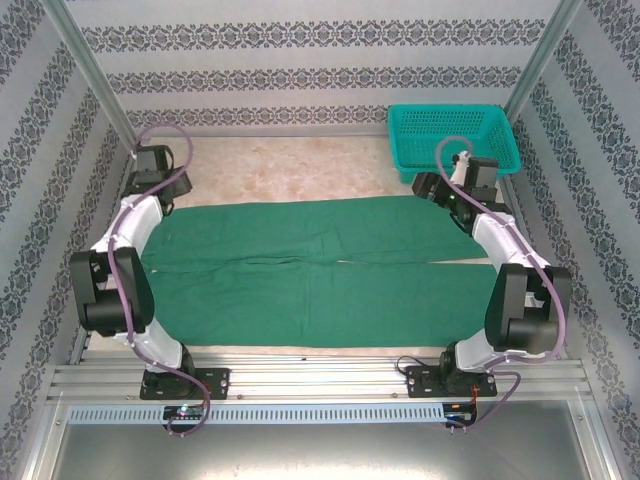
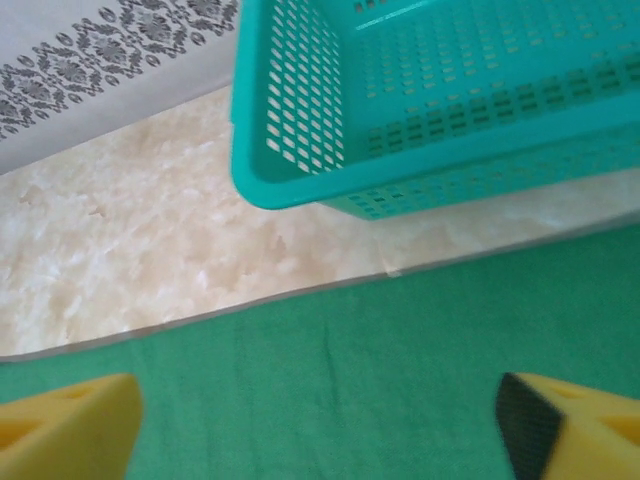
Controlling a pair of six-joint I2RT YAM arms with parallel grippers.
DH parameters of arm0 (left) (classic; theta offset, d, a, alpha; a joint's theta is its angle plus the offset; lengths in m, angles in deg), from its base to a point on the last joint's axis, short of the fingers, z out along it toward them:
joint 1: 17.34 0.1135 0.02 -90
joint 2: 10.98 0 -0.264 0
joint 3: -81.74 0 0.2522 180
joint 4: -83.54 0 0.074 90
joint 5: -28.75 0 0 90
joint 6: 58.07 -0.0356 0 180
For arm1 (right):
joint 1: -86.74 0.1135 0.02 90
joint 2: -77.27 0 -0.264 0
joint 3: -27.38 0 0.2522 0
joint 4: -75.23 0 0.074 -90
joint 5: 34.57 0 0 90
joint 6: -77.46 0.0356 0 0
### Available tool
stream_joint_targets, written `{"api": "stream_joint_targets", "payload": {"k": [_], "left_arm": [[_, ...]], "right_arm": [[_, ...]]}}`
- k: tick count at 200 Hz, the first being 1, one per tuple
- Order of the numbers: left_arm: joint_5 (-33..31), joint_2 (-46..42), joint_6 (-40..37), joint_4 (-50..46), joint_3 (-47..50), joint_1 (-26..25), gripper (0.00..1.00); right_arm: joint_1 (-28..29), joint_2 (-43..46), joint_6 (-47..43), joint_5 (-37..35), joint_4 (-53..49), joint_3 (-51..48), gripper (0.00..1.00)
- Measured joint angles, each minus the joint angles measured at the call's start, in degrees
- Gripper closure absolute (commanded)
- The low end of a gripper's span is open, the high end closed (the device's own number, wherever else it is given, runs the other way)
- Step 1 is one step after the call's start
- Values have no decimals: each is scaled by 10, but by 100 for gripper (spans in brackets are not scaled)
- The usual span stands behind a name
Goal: Roll up the long pants
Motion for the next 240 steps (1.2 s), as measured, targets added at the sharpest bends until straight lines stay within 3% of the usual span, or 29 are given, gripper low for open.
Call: {"api": "stream_joint_targets", "payload": {"k": [38,84,160,201,222,234,240], "left_arm": [[-2,117,26,-94,-111,81,23],[60,165,66,-132,-91,149,23],[114,235,78,-144,-161,153,24],[119,278,81,-164,-201,153,32],[104,282,84,-173,-205,153,53],[93,282,86,-179,-205,153,74],[90,282,86,-182,-205,153,94]], "right_arm": [[-53,-3,39,21,-22,0,14],[-56,-3,52,21,-31,-3,14],[-56,-3,64,17,-34,-4,14],[-68,-3,66,15,-35,-4,14],[-75,-4,71,15,-34,-4,15],[-79,-7,76,15,-33,-4,15],[-81,-10,79,15,-33,-4,16]]}}
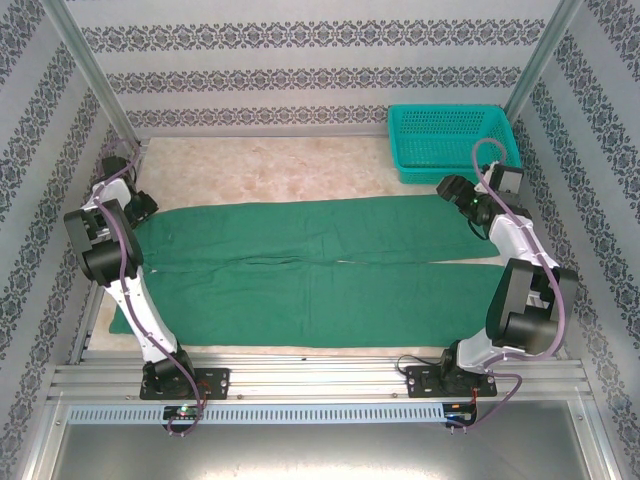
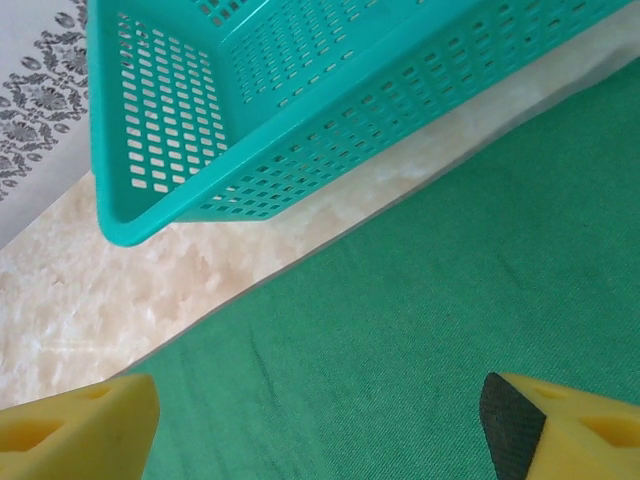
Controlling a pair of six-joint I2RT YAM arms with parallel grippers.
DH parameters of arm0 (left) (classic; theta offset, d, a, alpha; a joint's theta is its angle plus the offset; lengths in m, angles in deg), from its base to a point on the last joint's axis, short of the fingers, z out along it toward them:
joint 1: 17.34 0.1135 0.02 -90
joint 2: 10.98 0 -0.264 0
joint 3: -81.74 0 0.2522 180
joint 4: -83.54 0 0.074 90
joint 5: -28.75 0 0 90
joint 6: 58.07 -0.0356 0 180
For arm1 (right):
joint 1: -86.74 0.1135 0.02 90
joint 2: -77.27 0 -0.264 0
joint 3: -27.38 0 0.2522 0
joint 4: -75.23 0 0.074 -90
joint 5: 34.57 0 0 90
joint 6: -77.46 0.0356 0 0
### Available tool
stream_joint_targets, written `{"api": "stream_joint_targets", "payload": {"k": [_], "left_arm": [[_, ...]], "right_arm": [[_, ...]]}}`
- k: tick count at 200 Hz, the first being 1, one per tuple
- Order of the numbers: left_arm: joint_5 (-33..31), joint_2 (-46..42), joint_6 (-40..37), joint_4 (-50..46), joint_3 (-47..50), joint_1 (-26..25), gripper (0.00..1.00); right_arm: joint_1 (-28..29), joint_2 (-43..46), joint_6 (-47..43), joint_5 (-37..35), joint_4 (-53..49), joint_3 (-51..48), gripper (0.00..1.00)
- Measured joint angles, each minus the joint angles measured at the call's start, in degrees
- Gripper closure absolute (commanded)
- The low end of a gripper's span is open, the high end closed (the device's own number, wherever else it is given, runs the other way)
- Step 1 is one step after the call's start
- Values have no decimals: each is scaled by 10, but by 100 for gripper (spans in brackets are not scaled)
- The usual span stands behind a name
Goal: Roll up the long pants
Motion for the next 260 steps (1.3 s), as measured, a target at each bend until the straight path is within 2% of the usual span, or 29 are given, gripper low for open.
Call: {"api": "stream_joint_targets", "payload": {"k": [2,26,50,87,104,167,218,260], "left_arm": [[0,0,1,0,0,0,100],[-4,-1,2,-4,-2,0,100],[-4,-2,2,-1,1,0,100],[-4,-28,1,13,40,0,100],[-4,-34,1,12,49,0,100],[-3,-45,-2,34,71,-1,100],[-1,-46,-6,39,75,-2,100],[5,-46,-10,39,75,-2,100]], "right_arm": [[-1,-1,1,0,0,0,16],[-5,-21,8,0,-1,0,16],[-8,-39,15,-10,-17,6,21],[-28,-45,23,-71,-55,31,23],[-44,-63,27,-103,-81,64,27],[-77,-202,13,-158,-189,238,28],[-77,-329,-14,-164,-270,363,32],[-73,-342,-27,-141,-270,347,31]]}}
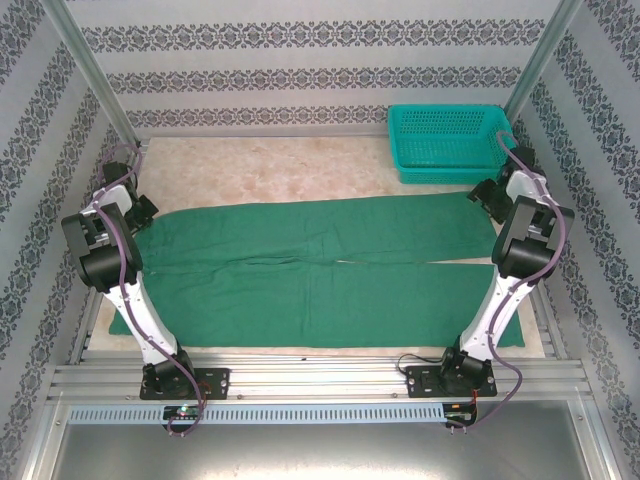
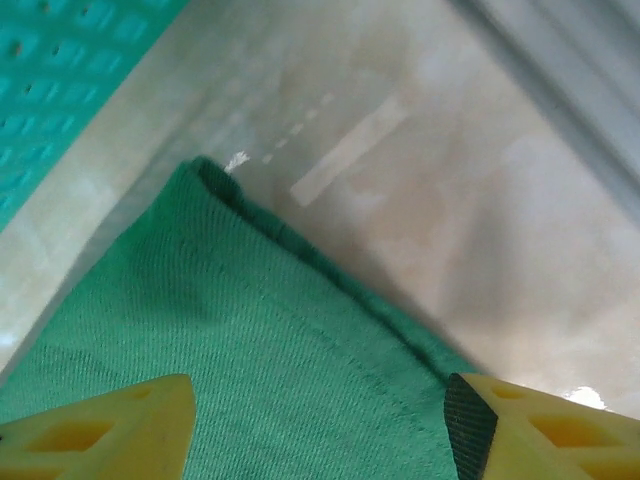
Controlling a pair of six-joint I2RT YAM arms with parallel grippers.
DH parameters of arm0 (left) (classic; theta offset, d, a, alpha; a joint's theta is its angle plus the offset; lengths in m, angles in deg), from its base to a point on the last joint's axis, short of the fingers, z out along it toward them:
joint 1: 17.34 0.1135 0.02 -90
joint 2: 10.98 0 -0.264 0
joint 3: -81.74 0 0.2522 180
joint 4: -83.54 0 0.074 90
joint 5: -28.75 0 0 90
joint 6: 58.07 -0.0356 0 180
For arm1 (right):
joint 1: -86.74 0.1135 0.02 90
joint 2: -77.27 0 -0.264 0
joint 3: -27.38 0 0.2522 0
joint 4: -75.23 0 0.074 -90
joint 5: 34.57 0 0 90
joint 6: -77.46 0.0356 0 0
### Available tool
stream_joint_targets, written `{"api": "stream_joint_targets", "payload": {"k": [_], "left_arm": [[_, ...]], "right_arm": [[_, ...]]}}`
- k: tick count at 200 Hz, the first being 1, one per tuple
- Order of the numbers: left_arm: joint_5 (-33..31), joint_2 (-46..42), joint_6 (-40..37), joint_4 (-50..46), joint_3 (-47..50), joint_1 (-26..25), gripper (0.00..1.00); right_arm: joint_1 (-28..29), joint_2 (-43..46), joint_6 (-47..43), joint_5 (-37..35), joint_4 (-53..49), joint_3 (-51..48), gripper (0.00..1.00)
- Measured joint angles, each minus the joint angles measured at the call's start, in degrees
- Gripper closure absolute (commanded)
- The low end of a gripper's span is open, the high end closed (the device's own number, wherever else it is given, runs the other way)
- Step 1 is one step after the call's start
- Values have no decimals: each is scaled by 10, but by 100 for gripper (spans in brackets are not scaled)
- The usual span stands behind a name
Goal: Roll up the long pants
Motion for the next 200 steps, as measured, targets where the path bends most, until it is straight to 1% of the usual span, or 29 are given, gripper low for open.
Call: {"api": "stream_joint_targets", "payload": {"k": [14,35,62,81,107,132,161,183,190,200], "left_arm": [[0,0,0,-1,-1,0,100],[0,0,0,-1,-1,-3,100],[0,0,-2,-1,-1,-10,100],[0,0,-2,-1,-2,-16,100],[-1,0,-2,-1,-2,-20,100],[-3,0,-4,-1,-2,-21,100],[-3,0,-4,-3,-3,-21,100],[-3,0,-5,-3,-3,-21,100],[-3,0,-6,-3,-3,-21,100],[-3,0,-6,-3,-3,-21,100]], "right_arm": [[-4,9,15,34,16,-30,31],[-23,45,66,85,54,-99,30],[-56,100,170,135,123,-179,30],[-70,111,242,158,169,-206,30],[-70,109,313,184,212,-214,30],[-68,98,353,198,229,-202,28],[-69,81,406,223,267,-201,29],[-68,72,411,228,268,-202,31],[-67,72,400,223,252,-196,30],[-64,72,357,198,205,-170,30]]}}
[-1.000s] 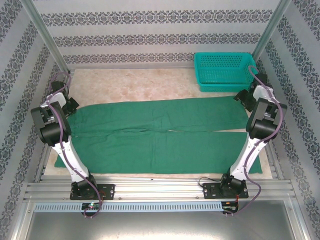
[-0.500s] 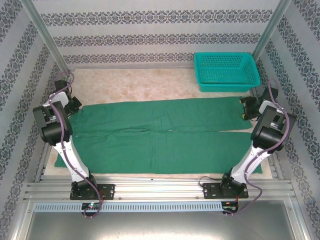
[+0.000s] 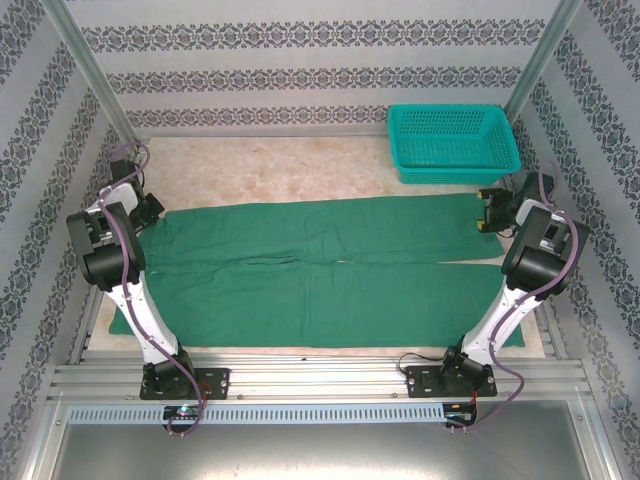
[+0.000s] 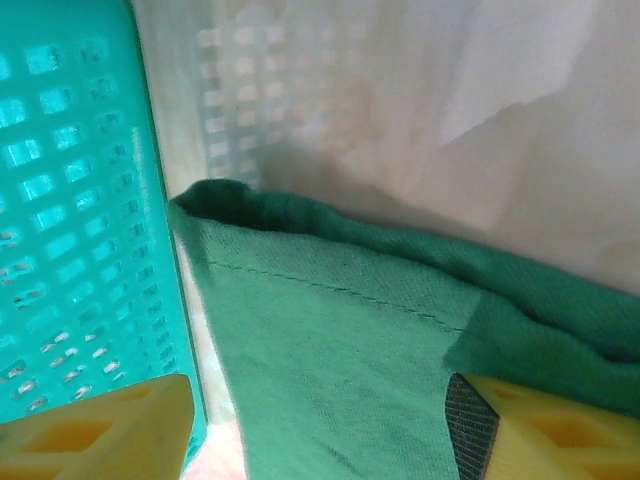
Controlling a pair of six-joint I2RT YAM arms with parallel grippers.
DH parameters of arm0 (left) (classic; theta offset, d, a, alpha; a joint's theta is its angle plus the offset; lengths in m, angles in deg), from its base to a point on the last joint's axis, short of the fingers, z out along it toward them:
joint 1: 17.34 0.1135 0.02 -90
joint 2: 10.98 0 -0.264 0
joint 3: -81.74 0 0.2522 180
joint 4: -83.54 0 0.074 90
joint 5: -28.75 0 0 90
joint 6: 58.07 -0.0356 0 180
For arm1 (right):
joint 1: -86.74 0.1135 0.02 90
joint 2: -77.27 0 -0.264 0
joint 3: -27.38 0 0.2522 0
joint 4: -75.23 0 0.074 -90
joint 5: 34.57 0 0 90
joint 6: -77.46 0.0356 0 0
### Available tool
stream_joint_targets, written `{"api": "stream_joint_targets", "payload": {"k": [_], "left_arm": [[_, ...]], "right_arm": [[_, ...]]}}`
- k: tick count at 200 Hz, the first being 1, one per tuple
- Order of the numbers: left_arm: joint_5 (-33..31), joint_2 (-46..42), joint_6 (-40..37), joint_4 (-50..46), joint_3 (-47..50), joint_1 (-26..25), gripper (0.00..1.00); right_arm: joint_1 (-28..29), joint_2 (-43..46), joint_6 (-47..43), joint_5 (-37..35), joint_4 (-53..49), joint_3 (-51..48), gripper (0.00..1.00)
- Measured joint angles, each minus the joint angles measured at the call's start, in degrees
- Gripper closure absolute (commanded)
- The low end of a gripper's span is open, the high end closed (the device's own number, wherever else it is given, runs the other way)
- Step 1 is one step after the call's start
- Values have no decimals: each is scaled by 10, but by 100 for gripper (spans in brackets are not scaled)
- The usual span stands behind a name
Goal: Roll up the long pants
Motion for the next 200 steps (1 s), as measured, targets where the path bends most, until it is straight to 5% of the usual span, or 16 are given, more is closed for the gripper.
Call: {"api": "stream_joint_targets", "payload": {"k": [46,92,129,200], "left_arm": [[0,0,0,0,0,-1,100],[-7,0,0,0,0,-8,100],[-10,0,-2,0,-1,-20,100],[-15,1,-4,0,-1,-27,100]], "right_arm": [[47,6,-229,-215,-189,184,27],[85,-4,-407,-327,-243,197,26],[84,-7,-485,-350,-228,117,27],[54,-26,-520,-307,-204,127,27]]}}
